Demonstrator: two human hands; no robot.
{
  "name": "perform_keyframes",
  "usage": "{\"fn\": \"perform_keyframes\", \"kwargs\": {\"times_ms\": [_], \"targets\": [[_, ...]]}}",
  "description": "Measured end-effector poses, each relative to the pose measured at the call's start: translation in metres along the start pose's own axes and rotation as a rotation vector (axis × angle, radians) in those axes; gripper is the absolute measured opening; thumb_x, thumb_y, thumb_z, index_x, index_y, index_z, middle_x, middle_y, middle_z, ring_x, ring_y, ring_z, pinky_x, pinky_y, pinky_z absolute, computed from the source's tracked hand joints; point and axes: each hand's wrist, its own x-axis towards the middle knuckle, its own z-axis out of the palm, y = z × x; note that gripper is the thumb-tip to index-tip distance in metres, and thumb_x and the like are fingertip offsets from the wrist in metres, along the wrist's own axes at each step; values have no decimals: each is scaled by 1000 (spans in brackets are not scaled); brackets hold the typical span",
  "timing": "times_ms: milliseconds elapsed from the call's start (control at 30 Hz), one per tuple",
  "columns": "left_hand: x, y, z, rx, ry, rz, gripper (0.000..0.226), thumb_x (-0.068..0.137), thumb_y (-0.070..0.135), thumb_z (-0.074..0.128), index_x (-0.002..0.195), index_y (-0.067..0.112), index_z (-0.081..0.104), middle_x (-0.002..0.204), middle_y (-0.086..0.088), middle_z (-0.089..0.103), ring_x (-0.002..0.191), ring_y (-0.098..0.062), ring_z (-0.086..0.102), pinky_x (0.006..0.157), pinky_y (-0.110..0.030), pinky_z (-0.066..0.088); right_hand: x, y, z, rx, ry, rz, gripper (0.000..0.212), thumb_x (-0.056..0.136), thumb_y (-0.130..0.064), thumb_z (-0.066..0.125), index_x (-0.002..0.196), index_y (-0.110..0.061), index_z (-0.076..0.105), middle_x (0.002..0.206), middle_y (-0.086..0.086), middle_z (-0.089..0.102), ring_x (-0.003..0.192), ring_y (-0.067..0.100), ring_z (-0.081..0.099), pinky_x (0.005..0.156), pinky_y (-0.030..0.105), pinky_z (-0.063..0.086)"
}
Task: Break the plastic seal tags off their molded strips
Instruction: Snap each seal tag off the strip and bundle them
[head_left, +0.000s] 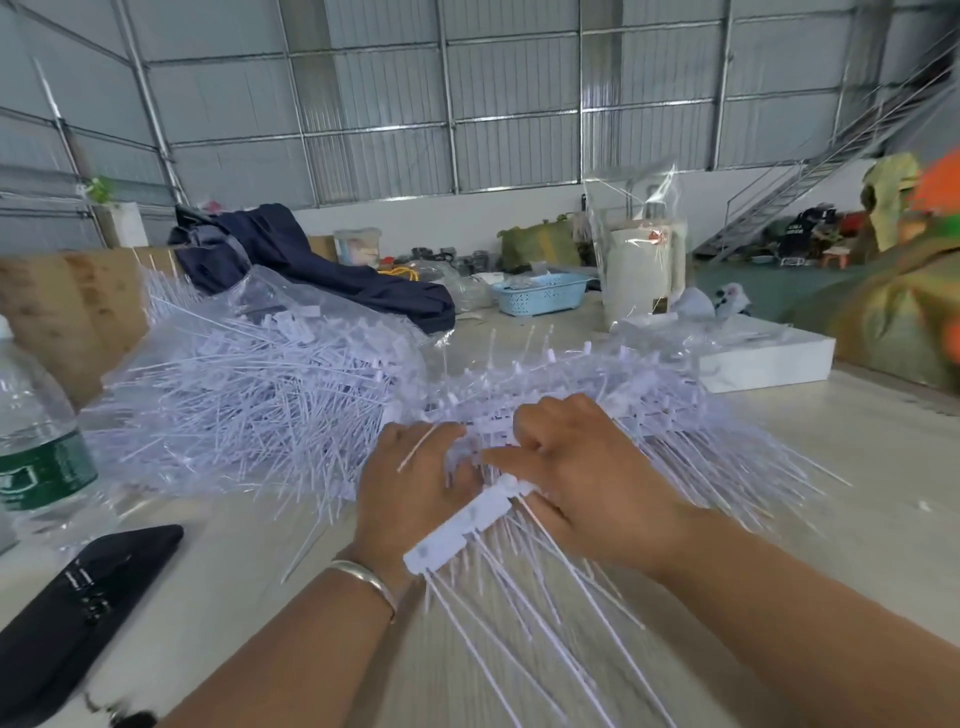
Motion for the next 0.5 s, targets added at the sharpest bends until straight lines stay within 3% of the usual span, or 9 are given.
{"fn": "perform_keyframes", "kwargs": {"times_ms": [67,133,167,233,300,367,400,467,500], "targets": [[1,-1,2,157,109,96,30,85,19,63,115,14,71,110,-7,65,107,-30,50,89,-38,44,-5,7,10,-55,-243,107,42,93,-28,38,128,-29,61,102,3,51,99,24,50,107,47,26],[3,-2,0,178,210,140,27,86,7,60,108,16,73,104,0,65,105,-24,49,88,-34,44,-8,13,18,-26,-311,166,50,95,-23,46,143,-34,43,115,1,47,112,21,44,117,43,5],[5,2,-2,98,249,154,27,87,5,58,105,19,74,102,8,65,104,-18,49,87,-27,42,-7,14,20,-24,-304,159,55,93,-18,50,144,-34,41,115,2,48,112,21,45,116,43,7],[11,12,-6,-296,183,31,28,91,8,55,96,30,73,96,20,68,99,-5,57,82,-16,43,-3,10,22,-27,-231,112,55,85,-13,62,137,-29,53,102,4,56,99,25,53,103,46,29],[17,21,-5,-795,-125,-77,29,94,10,53,93,27,75,97,9,74,99,-13,66,82,-22,52,-3,8,20,71,-61,115,43,78,-16,63,121,-21,67,86,4,60,81,25,57,83,41,41],[17,19,3,-962,-352,-91,22,92,12,57,109,11,72,115,-10,70,113,-26,62,95,-34,50,-5,10,15,190,115,173,36,82,-22,47,108,-13,71,78,3,57,73,22,51,74,36,39],[15,12,13,-846,-411,-50,34,92,19,60,123,6,64,128,-12,62,124,-28,55,103,-38,44,-6,13,10,261,212,206,35,84,-23,43,98,-9,71,76,3,55,71,21,48,71,35,36],[6,5,36,-203,-504,183,58,93,50,49,144,24,45,151,-1,41,142,-20,32,115,-38,28,-5,20,-5,384,366,267,37,91,-29,41,86,-4,68,76,3,55,71,18,44,68,31,32],[3,6,47,120,-461,290,63,90,62,37,147,34,38,156,5,31,145,-17,22,118,-39,22,-3,20,-13,402,380,278,40,95,-33,43,85,-2,66,77,5,57,71,18,45,67,31,32]]}}
